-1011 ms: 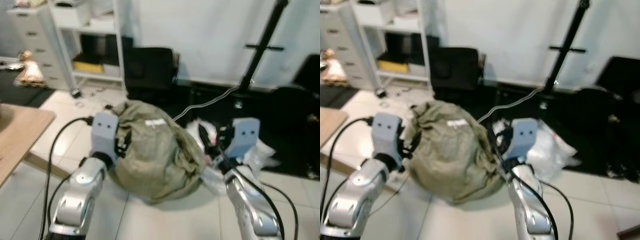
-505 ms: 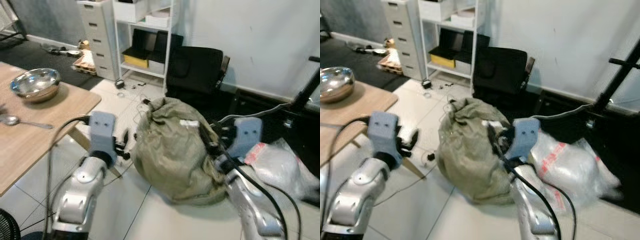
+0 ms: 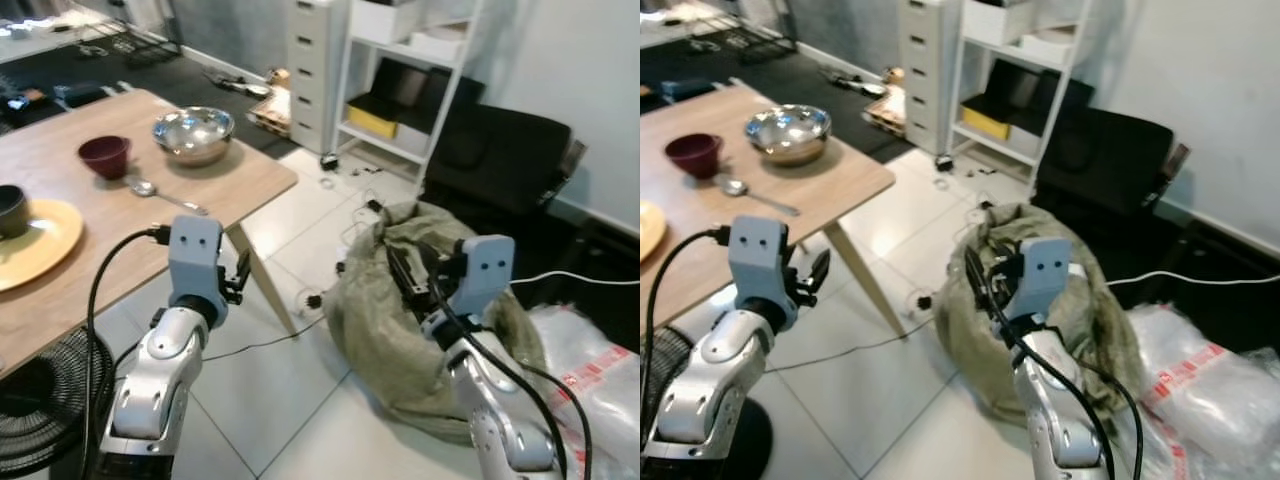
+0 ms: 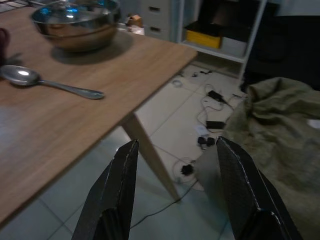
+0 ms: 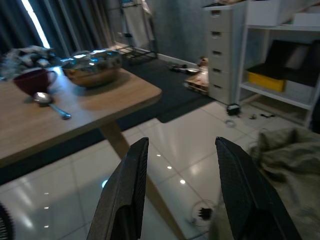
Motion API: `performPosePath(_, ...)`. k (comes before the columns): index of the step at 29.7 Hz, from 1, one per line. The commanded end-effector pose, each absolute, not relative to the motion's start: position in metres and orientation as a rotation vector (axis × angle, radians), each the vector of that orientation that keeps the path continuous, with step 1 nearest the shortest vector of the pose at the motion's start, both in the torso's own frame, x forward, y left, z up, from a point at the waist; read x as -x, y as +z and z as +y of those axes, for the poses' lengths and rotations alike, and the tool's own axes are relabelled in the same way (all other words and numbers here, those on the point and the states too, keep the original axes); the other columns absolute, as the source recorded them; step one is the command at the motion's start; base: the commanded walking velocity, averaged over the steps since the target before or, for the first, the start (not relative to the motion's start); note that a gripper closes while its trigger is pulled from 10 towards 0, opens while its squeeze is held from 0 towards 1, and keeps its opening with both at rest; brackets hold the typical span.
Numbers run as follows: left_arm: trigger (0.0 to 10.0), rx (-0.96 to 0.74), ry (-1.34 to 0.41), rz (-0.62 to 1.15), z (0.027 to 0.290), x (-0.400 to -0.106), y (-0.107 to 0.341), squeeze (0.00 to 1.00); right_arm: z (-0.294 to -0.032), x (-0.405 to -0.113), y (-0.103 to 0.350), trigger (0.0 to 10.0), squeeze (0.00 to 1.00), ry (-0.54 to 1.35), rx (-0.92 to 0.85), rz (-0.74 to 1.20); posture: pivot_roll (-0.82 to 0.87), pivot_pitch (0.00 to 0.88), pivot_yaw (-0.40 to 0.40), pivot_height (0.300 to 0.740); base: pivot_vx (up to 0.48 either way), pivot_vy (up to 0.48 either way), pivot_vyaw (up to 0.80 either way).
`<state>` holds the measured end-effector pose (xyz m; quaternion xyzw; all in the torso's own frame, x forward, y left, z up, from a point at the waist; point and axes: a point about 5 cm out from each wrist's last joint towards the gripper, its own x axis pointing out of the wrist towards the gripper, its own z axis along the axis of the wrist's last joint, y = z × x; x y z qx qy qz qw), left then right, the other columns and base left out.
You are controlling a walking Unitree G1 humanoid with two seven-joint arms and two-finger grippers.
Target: Setting the table
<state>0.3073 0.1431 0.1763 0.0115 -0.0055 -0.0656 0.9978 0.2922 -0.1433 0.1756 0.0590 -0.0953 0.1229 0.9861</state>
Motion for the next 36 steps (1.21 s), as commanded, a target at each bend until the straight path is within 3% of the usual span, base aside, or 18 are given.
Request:
performPosePath(1, 10.0, -0.029, -0.127, 0.009, 0.144, -0.307, 0.172, 0.0, -0.144, -0.292, 0.173, 10.0, 0.0, 0.242, -0.124, -0.183, -0.07, 0.0, 0.069, 0.74, 0.0, 0.0, 0.79)
performPosePath(22, 10.0, -0.045, -0.09, -0.02, 0.147, -0.309, 0.176, 0.0, -0.147, -0.293, 0.173, 10.0, 0.0, 0.215, -0.142, -0.186, -0.07, 0.0, 0.071, 0.74, 0.0, 0.0, 0.79)
performPosePath(27, 10.0, -0.074, 0.01, -0.02, 0.158, -0.316, 0.177, 0.0, -0.15, -0.295, 0.173, 10.0, 0.0, 0.181, -0.16, -0.185, -0.07, 0.0, 0.07, 0.74, 0.48, 0.0, 0.0)
performPosePath(36, 10.0, -0.073, 0.0, -0.022, 0.158, -0.315, 0.177, 0.0, -0.153, -0.296, 0.174, 10.0, 0.0, 0.164, -0.173, -0.193, -0.07, 0.0, 0.072, 0.74, 0.48, 0.0, 0.0)
